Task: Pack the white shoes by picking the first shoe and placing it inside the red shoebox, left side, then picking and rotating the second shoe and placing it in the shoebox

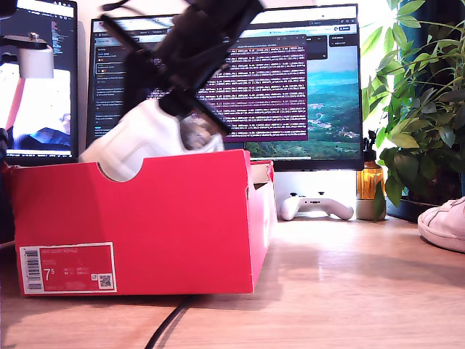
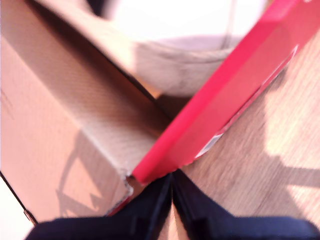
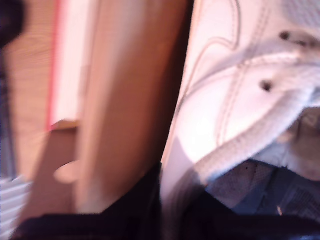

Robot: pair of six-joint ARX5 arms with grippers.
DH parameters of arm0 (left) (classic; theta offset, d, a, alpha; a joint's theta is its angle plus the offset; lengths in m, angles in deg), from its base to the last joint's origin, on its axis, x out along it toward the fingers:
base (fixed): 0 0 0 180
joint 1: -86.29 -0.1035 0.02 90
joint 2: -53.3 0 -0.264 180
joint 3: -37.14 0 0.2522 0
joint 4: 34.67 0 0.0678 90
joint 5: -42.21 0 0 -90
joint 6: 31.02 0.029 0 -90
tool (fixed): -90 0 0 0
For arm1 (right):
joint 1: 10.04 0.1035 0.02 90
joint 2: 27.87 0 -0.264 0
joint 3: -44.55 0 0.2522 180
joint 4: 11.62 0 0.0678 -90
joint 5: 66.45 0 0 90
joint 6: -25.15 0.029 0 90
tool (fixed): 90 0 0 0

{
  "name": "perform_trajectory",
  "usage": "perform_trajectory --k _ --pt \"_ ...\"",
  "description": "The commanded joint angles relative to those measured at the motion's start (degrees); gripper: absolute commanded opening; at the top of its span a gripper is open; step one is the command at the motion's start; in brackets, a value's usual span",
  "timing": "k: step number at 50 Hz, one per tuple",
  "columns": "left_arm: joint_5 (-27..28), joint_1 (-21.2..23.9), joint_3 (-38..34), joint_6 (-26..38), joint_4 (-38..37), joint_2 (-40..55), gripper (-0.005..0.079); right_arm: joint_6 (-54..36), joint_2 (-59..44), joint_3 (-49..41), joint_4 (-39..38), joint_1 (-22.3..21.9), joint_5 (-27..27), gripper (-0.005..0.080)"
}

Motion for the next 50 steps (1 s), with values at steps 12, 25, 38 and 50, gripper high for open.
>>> perform_trajectory --k 12,25,38,50 --pt "0.1 1.5 0.3 -0.5 -0.3 0.2 -0.0019 -0.3 1.5 1.0 -1.9 -0.1 2.6 -0.0013" --pt "0.1 2.0 0.3 -0.5 -0.5 0.2 -0.0019 -0.2 1.2 1.0 -2.3 0.6 2.3 -0.0013" --pt "0.1 2.0 0.3 -0.5 -0.8 0.2 -0.0019 -0.2 1.1 1.0 -2.3 1.4 1.9 -0.0011" --pt "0.1 2.0 0.3 -0.5 -1.3 0.2 -0.0019 0.0 0.5 1.0 -2.3 1.4 2.4 0.013"
